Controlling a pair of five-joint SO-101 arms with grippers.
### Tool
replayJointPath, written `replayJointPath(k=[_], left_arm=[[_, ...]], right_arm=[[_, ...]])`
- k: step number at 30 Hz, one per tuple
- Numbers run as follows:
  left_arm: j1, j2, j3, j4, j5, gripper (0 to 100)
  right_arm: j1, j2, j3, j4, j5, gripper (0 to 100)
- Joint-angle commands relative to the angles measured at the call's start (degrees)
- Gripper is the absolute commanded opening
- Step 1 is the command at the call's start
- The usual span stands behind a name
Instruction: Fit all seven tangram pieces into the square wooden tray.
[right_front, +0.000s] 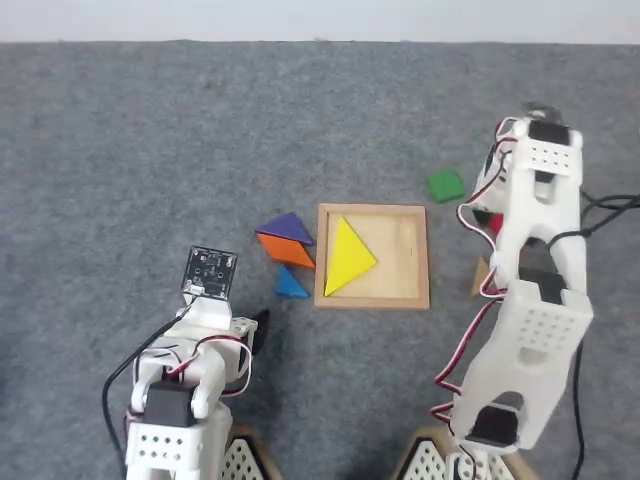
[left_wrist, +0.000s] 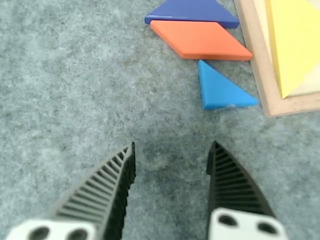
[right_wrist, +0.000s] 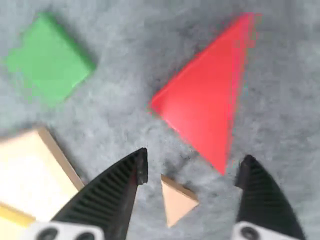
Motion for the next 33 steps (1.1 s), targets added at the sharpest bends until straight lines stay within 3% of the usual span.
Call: replayJointPath(k=[1,5,13,33], left_arm=[[-0.1,-1.2,-0.7,0.2,0.5,23],[-0.1,-1.2,-0.7,0.2,0.5,23],[-0.1,-1.2,-0.7,0.2,0.5,23],[-0.1,-1.2,-0.7,0.2,0.5,23]], right_arm=[[-0.8,0.9,-4.9,0.7,-9.8,42.0],[-0.9,5.7,-9.3,0.7,-11.6,50.4],[-0.8,15.1,-19.6,1.3,-10.6,39.6],[-0.4,20.5,-21.0,1.5,-10.6,39.6]])
